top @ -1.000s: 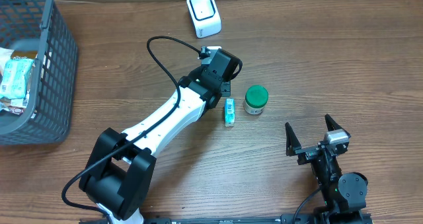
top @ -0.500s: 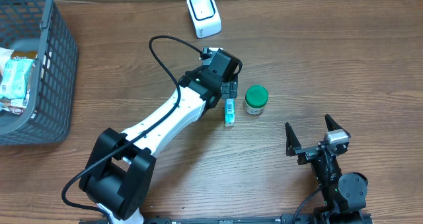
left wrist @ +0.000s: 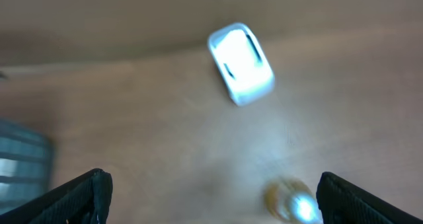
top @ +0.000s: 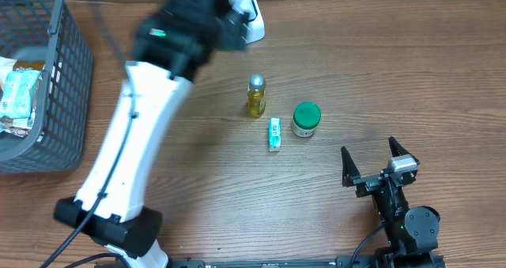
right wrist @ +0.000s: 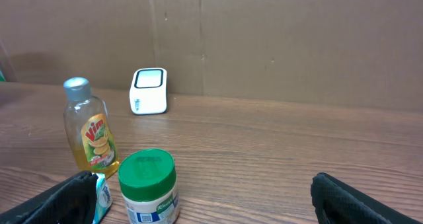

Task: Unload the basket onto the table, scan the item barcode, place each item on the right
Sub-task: 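Move the left gripper back into the grey basket, then grasp the green PanTree wipes pack in the basket with the left gripper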

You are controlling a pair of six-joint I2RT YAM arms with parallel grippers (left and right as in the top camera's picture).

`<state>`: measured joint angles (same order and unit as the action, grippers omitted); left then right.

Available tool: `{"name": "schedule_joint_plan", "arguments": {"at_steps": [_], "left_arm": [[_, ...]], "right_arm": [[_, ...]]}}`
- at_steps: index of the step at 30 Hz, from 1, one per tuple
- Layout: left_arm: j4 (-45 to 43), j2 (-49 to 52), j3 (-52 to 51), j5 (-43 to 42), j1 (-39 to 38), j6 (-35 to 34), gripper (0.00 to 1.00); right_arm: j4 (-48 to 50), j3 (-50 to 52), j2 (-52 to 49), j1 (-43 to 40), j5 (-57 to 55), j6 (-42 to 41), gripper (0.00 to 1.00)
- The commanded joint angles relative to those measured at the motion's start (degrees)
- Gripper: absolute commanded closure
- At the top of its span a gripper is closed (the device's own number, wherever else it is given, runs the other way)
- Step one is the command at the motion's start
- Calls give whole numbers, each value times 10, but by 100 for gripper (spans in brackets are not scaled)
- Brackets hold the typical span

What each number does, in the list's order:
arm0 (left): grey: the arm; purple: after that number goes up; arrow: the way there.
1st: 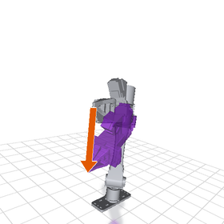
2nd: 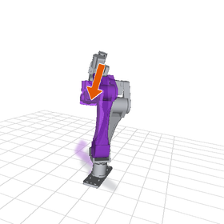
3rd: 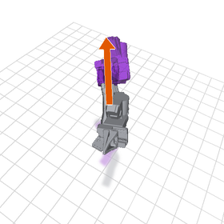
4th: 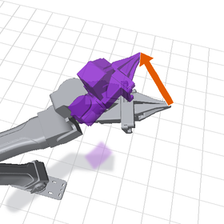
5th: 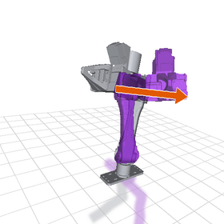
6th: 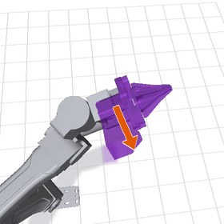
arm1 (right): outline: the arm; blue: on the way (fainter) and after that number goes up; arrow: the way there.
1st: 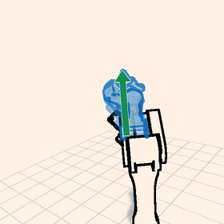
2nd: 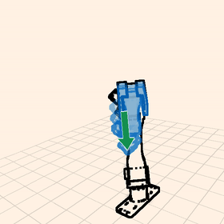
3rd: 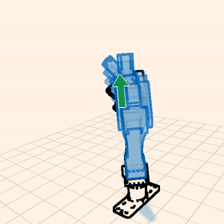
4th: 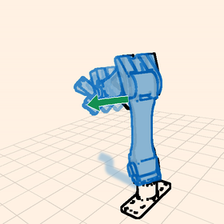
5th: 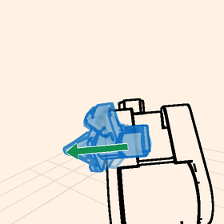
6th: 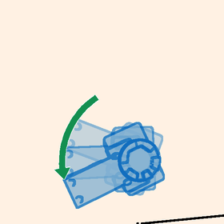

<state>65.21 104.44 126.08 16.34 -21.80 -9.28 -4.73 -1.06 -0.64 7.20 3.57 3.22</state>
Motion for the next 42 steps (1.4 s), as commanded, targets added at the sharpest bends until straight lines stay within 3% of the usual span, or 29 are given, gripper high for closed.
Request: {"name": "schedule_joint_plan", "arguments": {"at_steps": [1, 9, 15, 18, 32, 42], "left_arm": [[25, -15, 98, 6, 96, 56, 1], [23, -3, 133, 6, 370, 86, 0], [34, 12, 119, 5, 519, 85, 0], [35, 37, 119, -6, 556, 89, 0], [70, 239, 119, -63, 596, 196, 0], [47, 316, 119, -74, 596, 298, 0]], "right_arm": [[2, 6, 4, -2, -5, 3, 0], [3, 6, 4, -2, -5, 3, 0], [3, 6, 4, -2, -5, 3, 0], [3, 6, 4, -2, -5, 3, 0], [3, 6, 4, -2, -5, 3, 0], [2, 6, 4, -2, -5, 3, 0]]}}
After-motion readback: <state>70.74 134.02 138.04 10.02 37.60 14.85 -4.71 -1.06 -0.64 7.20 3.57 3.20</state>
